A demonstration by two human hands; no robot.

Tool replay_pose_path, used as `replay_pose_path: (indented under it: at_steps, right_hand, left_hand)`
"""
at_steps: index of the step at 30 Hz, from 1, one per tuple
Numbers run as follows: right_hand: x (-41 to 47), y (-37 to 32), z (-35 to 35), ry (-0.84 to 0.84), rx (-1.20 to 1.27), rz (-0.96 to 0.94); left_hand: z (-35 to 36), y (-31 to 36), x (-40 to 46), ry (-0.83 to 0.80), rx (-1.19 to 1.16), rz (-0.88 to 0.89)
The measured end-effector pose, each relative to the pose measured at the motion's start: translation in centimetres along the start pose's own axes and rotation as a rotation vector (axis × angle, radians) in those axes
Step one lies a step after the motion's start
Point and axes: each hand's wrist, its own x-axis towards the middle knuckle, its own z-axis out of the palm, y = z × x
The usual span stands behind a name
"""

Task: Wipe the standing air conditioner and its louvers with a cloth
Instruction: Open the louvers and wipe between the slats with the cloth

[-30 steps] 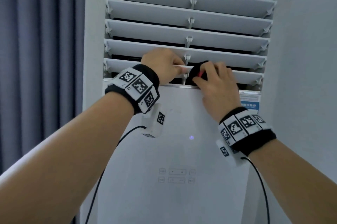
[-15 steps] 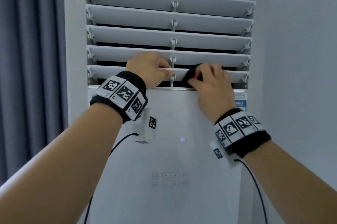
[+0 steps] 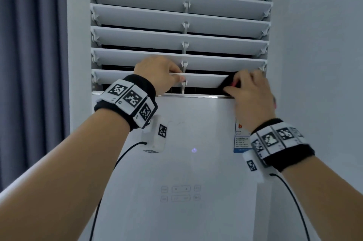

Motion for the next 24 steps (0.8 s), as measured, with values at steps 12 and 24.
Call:
replay_pose_path:
  at_steps: [12, 24]
  right_hand:
    - [0.1, 0.0, 0.4, -0.057, -0.033, -0.055]
    - [2.6, -4.4, -0.1, 0.036, 0.134, -0.195]
  left_hand:
    - [0.0, 0.0, -0.2, 0.016, -0.027, -0.015]
    - [-0.3, 0.1, -0.4, 0.014, -0.01, -0.023]
